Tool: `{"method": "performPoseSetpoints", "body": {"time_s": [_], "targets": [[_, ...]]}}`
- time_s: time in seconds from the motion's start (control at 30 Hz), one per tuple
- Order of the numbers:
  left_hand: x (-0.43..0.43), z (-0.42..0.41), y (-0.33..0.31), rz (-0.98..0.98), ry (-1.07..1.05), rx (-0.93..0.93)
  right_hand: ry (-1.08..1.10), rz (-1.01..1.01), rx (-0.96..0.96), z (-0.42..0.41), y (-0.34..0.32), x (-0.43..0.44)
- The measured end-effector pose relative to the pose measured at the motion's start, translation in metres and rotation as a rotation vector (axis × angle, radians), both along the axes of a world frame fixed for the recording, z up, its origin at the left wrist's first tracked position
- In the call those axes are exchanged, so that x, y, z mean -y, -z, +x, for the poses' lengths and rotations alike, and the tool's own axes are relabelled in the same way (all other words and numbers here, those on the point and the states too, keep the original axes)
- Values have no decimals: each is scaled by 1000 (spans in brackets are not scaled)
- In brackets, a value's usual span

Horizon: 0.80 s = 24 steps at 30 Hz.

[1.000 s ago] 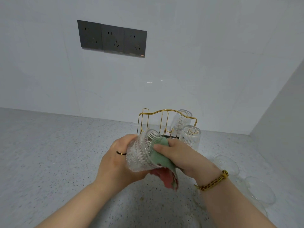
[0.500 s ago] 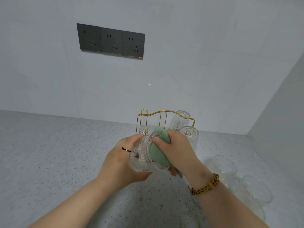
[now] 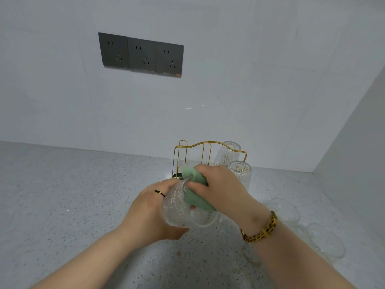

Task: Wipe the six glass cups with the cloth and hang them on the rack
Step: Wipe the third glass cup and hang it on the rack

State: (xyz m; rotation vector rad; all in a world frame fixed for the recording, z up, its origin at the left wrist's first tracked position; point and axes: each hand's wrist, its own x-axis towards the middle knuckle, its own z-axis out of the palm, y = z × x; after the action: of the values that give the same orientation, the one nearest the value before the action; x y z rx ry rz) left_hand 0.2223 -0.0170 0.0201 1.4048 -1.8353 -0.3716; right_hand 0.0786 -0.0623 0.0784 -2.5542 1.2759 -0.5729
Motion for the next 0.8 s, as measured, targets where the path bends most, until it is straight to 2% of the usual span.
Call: {"method": "performPoseSetpoints", "body": {"time_s": [0.03,0.1,0.17,0.2,0.23,0.3,0.37,0.43,0.53,0.6,0.7,0.73,0.8], "targets": [[2,1,6,-35,-69,-47,48,43,77,0,1,2],[8,4,14,-154,-210,-2,132,180,197,1,6,5],[12,6,21,-296,-263,92,165,292,220,0,13,7],[12,7,22,-307,-247,120,176,318,216,-2,14,7],[10,9,16,-255,-197,128,180,327,207,-3,15,7],[6,13,2,-18,7,102,155,287,176,-6,16,5],[4,17,-6,197,167,105,90,173,78,-8,17,3],[3,17,-10,271,215,87,1,64,-14,-7,19,0],[0,11,-6,173,131,42,61,122,144,-5,21,-1],[0,6,3,-13,-8,7,182,303,309,-5,25,3],[6,4,15,-280,-141,125,230,616,435,-7,38,4],[7,4,19,-306,-133,153,241,645,447,-8,42,3],[4,4,19,-193,-62,73,254,614,465,-11,45,3]]}}
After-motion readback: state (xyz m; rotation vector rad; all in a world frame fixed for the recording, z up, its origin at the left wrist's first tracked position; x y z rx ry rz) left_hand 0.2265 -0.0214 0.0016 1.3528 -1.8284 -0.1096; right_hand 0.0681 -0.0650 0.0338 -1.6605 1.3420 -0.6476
